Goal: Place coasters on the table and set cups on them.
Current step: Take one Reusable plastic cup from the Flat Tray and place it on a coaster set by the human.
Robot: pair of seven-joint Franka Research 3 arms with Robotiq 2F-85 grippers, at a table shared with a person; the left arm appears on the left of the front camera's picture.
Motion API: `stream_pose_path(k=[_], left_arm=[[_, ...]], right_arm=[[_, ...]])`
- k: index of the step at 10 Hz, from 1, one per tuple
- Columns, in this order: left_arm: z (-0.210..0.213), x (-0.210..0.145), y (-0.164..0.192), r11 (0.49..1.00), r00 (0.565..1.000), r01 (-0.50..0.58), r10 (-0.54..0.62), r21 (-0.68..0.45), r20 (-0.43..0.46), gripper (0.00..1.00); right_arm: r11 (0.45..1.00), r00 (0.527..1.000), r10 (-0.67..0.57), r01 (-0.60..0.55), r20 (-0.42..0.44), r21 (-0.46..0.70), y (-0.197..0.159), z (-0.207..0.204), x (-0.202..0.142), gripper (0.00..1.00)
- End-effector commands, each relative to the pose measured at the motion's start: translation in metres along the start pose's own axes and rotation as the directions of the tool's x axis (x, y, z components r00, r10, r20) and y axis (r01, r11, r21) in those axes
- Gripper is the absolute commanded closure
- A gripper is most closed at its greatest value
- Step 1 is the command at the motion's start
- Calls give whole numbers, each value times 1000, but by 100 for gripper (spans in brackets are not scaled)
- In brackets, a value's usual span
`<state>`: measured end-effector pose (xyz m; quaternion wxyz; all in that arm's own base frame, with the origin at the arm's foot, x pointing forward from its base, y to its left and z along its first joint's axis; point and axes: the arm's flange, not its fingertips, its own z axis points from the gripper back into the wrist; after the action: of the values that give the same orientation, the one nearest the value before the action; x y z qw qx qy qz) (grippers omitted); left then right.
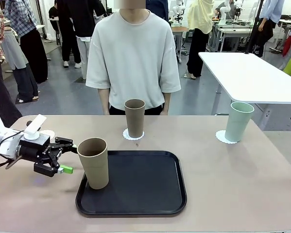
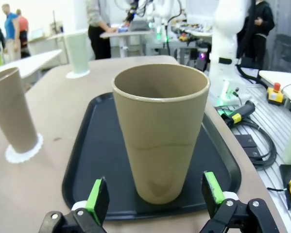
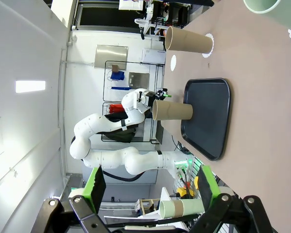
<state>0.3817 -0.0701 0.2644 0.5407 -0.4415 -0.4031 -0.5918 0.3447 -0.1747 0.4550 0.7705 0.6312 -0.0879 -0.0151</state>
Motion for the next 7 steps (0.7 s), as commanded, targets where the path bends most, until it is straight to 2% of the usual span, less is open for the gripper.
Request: stream_pose_path(k=[1, 7], left_arm=[[-8, -14, 5, 996, 996, 75, -73, -40, 43, 0], [-38, -7, 6, 988, 992, 126, -125, -84, 23, 0]], right_arm=[[1000, 1000, 10, -10, -3, 6, 1, 2, 1, 0], [1000, 1000, 10, -10, -3, 6, 1, 2, 1, 0]])
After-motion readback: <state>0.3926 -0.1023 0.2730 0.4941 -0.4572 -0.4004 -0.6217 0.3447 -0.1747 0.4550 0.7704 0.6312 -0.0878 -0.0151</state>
